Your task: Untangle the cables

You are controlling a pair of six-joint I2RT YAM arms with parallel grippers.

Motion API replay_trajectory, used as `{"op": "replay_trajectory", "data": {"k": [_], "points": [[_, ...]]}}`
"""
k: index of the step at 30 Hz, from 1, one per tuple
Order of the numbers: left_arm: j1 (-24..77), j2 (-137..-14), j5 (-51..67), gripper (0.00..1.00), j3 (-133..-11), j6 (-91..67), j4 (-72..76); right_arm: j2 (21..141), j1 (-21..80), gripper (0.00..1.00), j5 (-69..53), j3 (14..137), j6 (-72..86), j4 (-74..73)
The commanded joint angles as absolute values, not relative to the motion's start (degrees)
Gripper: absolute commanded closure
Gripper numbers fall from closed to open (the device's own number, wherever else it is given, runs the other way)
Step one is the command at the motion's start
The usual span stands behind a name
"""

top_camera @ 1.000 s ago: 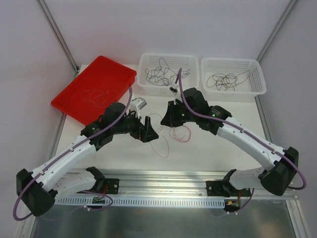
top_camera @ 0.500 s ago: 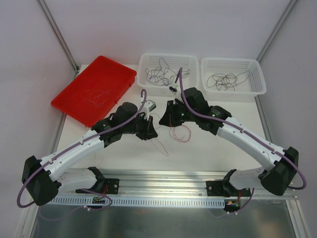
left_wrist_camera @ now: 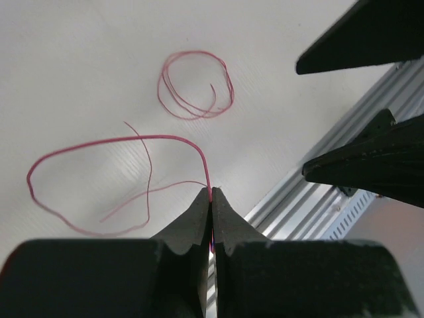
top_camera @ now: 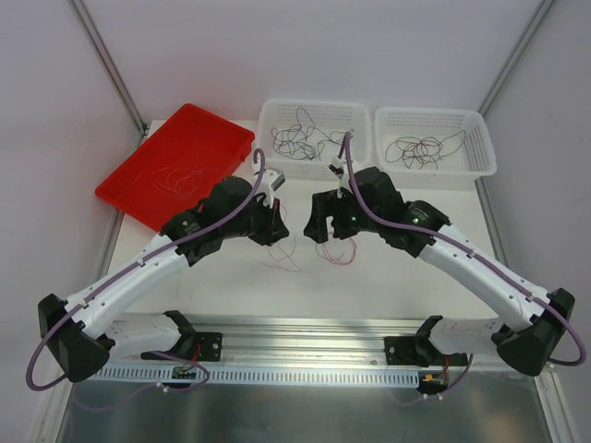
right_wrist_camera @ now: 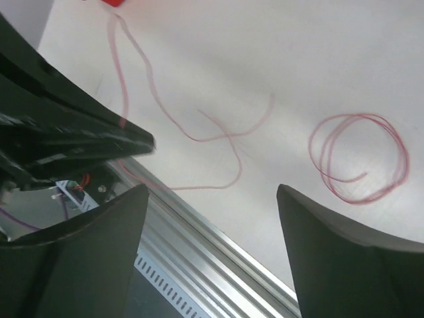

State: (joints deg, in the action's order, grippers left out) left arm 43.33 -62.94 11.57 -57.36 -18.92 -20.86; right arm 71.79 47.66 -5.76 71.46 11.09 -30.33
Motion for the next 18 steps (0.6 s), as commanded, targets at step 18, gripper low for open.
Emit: {"op": "replay_trajectory", "data": {"k": [18], "points": [[19.7,-77.1,2.9,1.00,-99.1,-12.6,-35.9,45.8,47.5,0.03,20.0,54.7,12.5,-48.1]]}}
